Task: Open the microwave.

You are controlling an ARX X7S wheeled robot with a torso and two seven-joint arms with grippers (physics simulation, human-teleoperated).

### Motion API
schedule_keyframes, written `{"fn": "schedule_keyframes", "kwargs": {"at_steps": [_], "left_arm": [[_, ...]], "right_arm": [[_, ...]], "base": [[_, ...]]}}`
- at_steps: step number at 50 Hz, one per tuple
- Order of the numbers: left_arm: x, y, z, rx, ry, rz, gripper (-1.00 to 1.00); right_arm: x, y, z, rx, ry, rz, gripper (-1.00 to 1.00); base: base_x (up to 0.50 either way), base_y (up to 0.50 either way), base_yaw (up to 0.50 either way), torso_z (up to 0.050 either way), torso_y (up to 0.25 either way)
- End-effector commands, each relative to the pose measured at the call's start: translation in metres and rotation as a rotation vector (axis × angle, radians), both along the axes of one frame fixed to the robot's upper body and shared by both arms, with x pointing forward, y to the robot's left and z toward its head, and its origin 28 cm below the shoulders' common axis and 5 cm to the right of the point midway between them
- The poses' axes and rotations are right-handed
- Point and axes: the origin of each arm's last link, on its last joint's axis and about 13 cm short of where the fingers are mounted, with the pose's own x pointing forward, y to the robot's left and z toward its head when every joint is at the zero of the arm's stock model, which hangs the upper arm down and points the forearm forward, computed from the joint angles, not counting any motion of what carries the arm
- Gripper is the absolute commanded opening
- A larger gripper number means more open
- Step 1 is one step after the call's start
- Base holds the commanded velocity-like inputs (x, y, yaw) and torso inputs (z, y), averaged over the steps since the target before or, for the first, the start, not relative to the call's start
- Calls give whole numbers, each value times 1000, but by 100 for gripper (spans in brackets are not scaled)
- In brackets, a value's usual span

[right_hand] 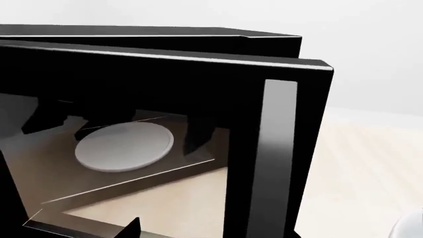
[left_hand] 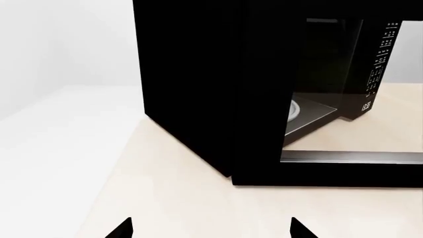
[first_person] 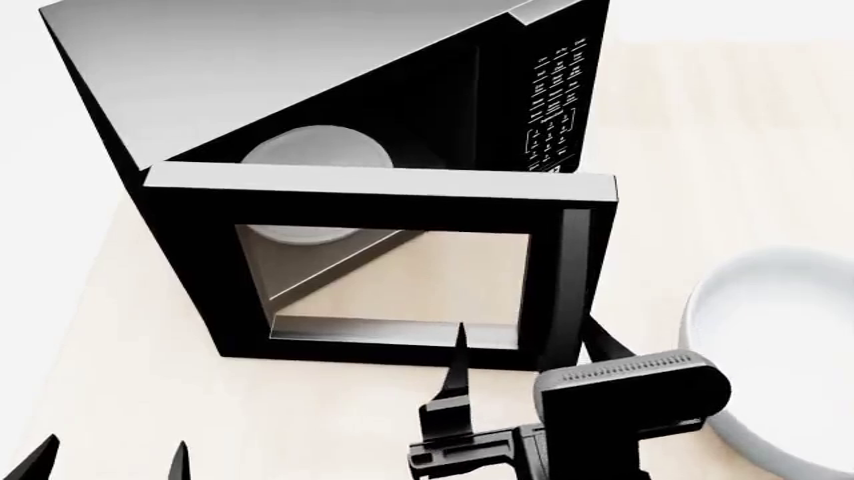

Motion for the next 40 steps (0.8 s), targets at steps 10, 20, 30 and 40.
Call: {"fn": "schedule_keyframes", "kwargs": {"at_steps": [10, 20, 30, 40], "left_arm": [[0, 0, -1, 1, 1, -2, 100], [-2, -1, -1, 2, 3, -5, 100], [-1, -1, 0, 2, 0, -5, 100], [-2, -2, 0, 2, -1, -8, 100]], "right_arm": [[-8, -10, 5, 76, -50, -42, 100], [-14, -24, 7, 87, -68, -94, 100], [-33, -20, 25, 45, -98, -80, 100], [-63, -11, 60, -30, -175, -97, 100]], "base": [[0, 0, 0, 0, 0], [0, 0, 0, 0, 0], [0, 0, 0, 0, 0], [0, 0, 0, 0, 0]]}}
